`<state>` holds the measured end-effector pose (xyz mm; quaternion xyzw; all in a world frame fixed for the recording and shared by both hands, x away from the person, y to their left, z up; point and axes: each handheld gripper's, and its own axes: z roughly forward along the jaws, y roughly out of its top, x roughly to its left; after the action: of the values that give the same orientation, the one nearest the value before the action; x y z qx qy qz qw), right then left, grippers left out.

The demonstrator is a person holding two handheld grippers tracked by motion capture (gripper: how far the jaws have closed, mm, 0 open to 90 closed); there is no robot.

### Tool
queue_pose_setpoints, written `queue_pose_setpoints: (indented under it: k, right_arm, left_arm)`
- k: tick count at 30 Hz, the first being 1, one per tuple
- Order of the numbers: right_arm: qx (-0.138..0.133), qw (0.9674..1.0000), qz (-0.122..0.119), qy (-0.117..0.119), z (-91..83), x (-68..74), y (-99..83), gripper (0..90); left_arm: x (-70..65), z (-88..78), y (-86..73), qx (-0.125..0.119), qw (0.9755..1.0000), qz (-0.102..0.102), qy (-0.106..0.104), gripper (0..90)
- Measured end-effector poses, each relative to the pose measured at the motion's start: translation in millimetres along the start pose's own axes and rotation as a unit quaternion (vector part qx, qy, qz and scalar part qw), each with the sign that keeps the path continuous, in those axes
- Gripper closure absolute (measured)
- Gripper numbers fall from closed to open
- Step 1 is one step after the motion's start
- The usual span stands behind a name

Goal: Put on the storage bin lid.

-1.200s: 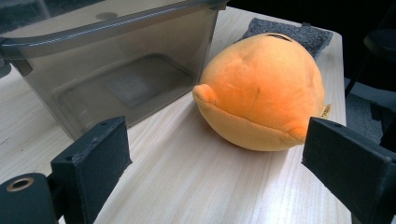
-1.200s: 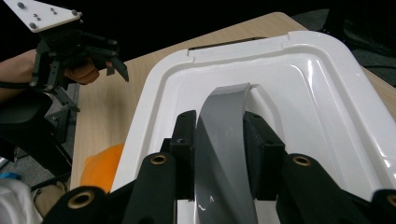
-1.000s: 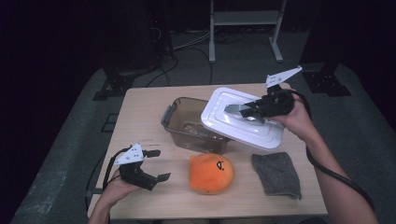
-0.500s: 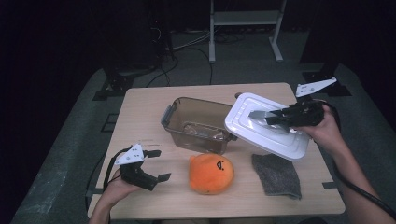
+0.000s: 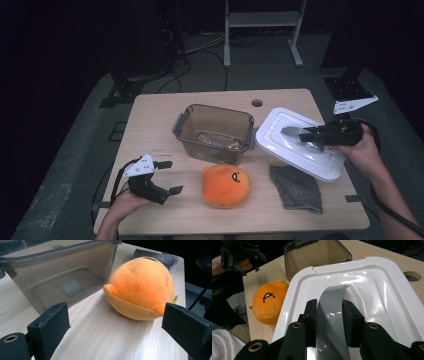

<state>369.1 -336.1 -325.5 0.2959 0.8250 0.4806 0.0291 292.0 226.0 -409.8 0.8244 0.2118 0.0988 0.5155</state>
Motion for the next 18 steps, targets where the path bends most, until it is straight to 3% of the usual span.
queue_pose_setpoints:
  k: [18]
  right_arm:
    - [0.013,0.9991,0.039,-0.004,8.2,-13.0,-53.0,66.8]
  left_arm:
    - [0.4,-0.2,-0.1,0.003,1.0000,-0.003,0.002,4.8]
